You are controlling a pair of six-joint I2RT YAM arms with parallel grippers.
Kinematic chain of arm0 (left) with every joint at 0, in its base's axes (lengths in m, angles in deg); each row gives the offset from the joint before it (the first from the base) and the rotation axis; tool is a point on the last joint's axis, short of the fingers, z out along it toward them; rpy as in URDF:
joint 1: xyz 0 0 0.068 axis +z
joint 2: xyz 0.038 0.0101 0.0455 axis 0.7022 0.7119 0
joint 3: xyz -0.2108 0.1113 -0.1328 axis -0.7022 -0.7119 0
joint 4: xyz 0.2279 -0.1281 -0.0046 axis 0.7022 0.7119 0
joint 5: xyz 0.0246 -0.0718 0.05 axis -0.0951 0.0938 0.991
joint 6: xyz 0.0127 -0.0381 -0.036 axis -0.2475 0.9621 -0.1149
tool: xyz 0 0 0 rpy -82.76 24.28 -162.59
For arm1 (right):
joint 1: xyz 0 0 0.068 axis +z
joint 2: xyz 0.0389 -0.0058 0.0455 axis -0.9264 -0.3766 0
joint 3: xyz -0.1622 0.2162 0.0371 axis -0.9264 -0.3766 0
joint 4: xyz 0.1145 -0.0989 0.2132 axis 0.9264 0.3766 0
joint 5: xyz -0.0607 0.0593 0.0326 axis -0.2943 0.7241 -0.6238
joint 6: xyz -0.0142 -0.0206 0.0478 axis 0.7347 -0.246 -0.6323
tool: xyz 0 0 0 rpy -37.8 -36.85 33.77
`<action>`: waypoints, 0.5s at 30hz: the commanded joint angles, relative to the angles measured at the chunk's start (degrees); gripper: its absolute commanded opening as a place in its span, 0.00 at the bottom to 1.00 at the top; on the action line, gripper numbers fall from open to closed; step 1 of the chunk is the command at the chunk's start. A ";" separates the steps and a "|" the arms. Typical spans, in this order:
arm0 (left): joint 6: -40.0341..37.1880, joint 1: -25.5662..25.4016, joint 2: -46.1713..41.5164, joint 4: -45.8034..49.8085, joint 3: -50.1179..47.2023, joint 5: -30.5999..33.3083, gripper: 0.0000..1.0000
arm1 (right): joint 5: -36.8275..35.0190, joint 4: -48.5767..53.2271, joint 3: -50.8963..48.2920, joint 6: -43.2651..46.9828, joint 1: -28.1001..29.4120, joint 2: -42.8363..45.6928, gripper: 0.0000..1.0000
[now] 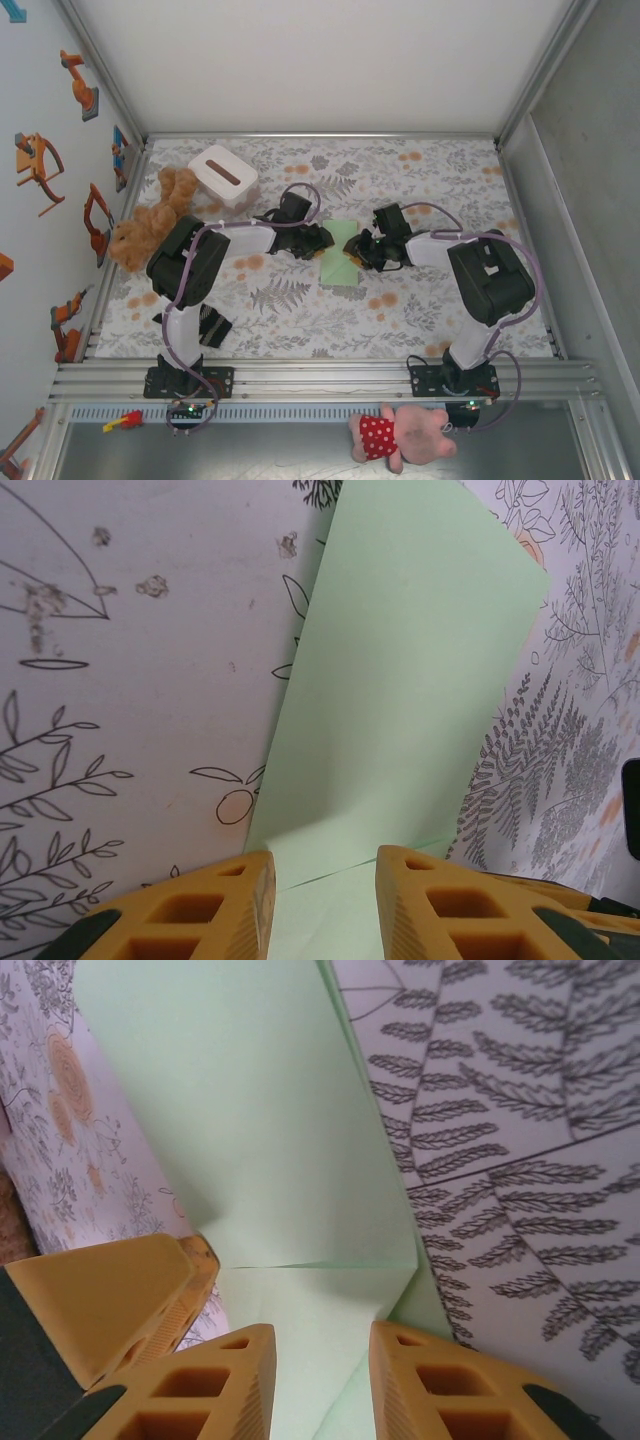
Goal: Fold a paper plane with a square sheet of paper (pick it up from the middle)
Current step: Turn over the paper at the center of the table.
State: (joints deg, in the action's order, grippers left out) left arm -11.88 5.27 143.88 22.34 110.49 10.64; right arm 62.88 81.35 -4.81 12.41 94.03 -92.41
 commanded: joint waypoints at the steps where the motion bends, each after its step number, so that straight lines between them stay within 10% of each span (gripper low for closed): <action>1: 0.76 -0.10 1.02 3.49 -2.15 1.27 0.33 | -2.85 2.06 -1.49 -0.87 0.87 2.09 0.30; 15: 0.76 0.00 0.83 3.41 -2.24 0.77 0.33 | 1.70 -4.88 -1.49 -2.60 1.56 -0.10 0.23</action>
State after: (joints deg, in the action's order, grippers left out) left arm -11.64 5.32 143.84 21.77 110.14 10.40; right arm 63.10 79.31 -5.57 11.21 95.08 -91.91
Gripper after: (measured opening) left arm 0.332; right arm 0.232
